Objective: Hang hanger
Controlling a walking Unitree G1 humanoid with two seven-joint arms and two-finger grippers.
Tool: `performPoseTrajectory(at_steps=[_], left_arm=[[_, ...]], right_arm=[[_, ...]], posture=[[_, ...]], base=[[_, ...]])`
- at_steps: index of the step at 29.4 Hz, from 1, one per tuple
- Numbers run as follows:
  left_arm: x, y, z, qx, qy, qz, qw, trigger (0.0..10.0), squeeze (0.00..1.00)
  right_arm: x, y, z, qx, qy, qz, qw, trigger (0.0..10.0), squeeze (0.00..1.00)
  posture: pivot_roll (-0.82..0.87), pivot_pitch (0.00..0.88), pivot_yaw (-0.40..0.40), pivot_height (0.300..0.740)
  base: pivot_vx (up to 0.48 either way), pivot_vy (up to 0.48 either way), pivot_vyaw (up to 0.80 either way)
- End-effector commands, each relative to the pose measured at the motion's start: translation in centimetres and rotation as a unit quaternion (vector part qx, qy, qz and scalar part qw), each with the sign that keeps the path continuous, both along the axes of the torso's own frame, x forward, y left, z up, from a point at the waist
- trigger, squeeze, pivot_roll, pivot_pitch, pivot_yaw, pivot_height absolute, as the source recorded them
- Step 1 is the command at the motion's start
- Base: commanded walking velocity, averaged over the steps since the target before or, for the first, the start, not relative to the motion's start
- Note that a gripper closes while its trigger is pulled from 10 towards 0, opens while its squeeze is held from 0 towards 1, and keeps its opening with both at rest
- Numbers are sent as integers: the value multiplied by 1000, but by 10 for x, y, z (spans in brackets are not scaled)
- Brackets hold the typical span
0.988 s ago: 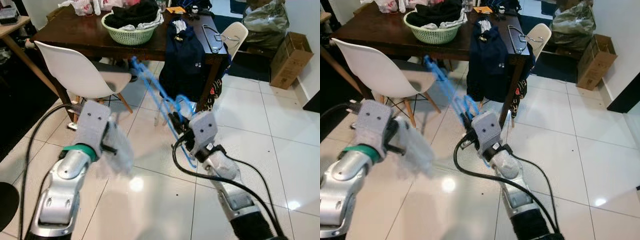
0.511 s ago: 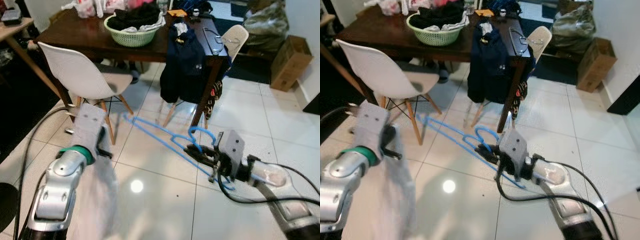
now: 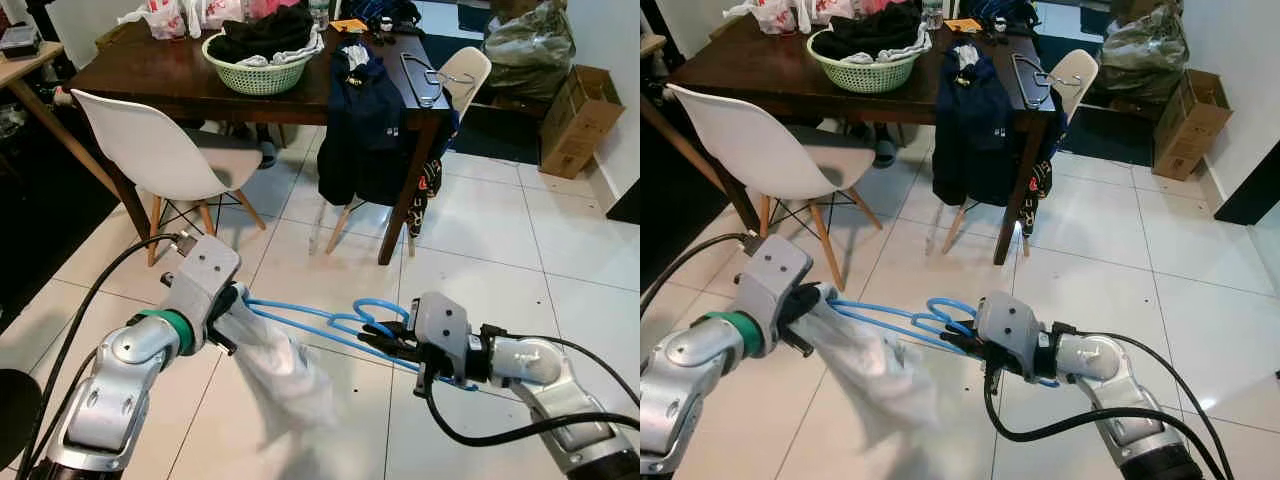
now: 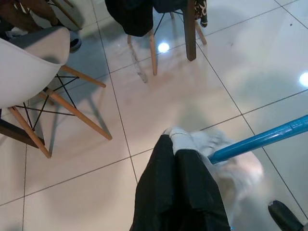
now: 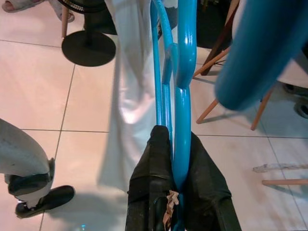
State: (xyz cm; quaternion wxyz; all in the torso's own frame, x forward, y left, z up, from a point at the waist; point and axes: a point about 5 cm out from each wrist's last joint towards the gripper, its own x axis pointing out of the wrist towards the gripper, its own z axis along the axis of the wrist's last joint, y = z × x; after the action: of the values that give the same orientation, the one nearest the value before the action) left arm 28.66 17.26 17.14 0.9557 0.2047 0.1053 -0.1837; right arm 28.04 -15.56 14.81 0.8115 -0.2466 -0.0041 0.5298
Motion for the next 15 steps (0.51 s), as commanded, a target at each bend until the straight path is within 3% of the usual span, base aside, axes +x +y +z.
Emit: performPoseTrajectory(at_steps=[1, 5, 6, 7, 9, 10, 13, 15], left_arm=[[-2, 6, -6, 30, 4, 2, 1000, 10000, 0], [-2, 12, -9, 48, -3, 25, 999, 10000, 0], [0, 17, -9, 50, -18, 61, 997, 10000, 0], [0, 17, -9, 50, -18, 61, 997, 10000, 0], [5, 26, -2, 42, -62, 142, 987, 10000, 0], [5, 26, -2, 42, -62, 142, 987, 10000, 0], [6, 36, 10, 5, -109, 222, 969, 10000, 0], [3, 30, 15, -37, -118, 183, 975, 10000, 0]], right_arm=[[-4, 5, 0, 2, 11, 27, 1000, 10000, 0], [10, 8, 6, 32, -33, -32, 998, 10000, 0], [18, 9, 10, 62, -51, -73, 994, 10000, 0], [18, 9, 10, 62, -51, -73, 994, 10000, 0], [29, 10, 16, 115, -74, -143, 980, 10000, 0], [29, 10, 16, 115, -74, -143, 980, 10000, 0], [29, 13, 14, 162, -68, -186, 967, 10000, 0], [26, 14, 10, 157, -66, -183, 968, 10000, 0]], posture=[[-9, 101, 69, 740], [-8, 104, 68, 740], [-9, 104, 66, 740], [-9, 104, 66, 740], [-7, 106, 63, 740], [-7, 106, 63, 740], [-6, 107, 61, 740], [-8, 107, 60, 740]], base=[[0, 0, 0], [0, 0, 0], [0, 0, 0], [0, 0, 0], [0, 0, 0], [0, 0, 0], [0, 0, 0], [0, 0, 0]])
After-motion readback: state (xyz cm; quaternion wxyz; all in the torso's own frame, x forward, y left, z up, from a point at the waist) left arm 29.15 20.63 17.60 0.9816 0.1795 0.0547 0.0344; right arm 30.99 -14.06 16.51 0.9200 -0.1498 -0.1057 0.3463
